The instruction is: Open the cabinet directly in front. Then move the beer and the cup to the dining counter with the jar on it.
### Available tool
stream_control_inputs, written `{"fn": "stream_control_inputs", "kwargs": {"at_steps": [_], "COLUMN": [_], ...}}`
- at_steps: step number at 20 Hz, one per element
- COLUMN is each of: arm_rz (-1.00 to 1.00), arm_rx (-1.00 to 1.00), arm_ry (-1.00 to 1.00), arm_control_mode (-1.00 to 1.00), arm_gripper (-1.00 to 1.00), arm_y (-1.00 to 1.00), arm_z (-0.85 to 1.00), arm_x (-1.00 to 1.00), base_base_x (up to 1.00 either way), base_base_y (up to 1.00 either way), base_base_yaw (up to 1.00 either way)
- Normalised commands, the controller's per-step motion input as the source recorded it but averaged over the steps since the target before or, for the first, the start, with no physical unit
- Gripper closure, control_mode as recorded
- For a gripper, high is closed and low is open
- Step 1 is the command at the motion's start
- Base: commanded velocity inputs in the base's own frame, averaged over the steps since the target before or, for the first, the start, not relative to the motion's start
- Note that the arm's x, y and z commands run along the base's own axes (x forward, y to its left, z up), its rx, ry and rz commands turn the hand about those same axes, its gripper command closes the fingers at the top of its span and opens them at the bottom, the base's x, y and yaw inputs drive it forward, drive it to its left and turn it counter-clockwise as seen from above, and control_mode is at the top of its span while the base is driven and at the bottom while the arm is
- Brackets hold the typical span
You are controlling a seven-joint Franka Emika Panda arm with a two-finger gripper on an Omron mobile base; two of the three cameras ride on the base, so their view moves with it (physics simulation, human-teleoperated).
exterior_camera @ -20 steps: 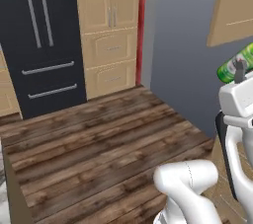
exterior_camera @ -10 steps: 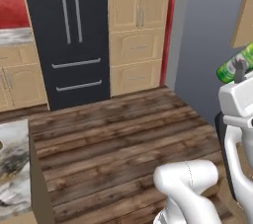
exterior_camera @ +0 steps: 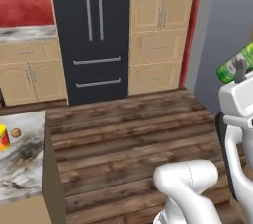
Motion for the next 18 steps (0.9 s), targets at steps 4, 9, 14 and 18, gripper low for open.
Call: {"fn": "stream_control_inputs", "kwargs": {"at_steps": [4, 9, 14, 18], "arm_rz": [0.00, 0.00, 0.00, 0.00], "arm_rx": [0.00, 0.00, 0.00, 0.00], "arm_ry": [0.00, 0.00, 0.00, 0.00], "arm_control_mode": [1.00, 1.00, 1.00, 1.00], "arm_gripper": [1.00, 1.00, 1.00, 1.00], "arm_y": [0.00, 0.00, 0.00, 0.00], "arm_z": [0.00, 0.00, 0.00, 0.00], "arm_x": [0.00, 0.00, 0.00, 0.00], "base_base_x": [0.00, 0.00, 0.00, 0.00], "base_base_y": [0.23, 0.31, 0.39, 0.42], "base_base_yaw": [0.32, 0.34, 0.33, 0.32]}}
